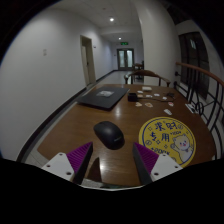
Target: Arrange mouse
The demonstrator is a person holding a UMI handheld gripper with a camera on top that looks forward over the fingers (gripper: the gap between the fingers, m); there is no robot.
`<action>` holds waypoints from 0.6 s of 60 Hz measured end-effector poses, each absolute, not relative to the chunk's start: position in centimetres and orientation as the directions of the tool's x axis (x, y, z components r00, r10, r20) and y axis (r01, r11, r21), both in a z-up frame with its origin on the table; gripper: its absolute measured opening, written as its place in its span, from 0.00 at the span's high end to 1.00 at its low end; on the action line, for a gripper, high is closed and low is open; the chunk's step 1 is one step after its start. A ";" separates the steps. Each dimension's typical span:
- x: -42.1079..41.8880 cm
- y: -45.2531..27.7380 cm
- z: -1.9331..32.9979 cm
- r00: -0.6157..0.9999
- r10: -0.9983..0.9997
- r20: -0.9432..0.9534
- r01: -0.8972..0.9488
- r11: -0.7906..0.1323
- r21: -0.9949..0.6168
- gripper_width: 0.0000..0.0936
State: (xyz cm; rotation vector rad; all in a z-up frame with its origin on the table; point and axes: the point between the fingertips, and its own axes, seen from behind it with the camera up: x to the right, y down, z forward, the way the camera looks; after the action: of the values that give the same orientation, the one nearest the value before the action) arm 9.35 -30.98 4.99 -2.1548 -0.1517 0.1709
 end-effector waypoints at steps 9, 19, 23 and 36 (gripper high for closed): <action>8.8 -30.1 3.6 0.982 0.185 -0.035 0.084 -0.595 -0.799 0.13; 7.3 -28.3 4.6 0.978 0.210 -0.005 0.121 -0.582 -0.804 0.17; 7.3 -26.5 4.6 0.981 0.194 -0.010 0.107 -0.586 -0.803 0.24; 8.0 -24.0 4.3 0.988 0.150 -0.042 0.063 -0.629 -0.775 0.52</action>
State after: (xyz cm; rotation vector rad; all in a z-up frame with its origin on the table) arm 8.03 -24.00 4.31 -2.2512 -0.1478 0.1284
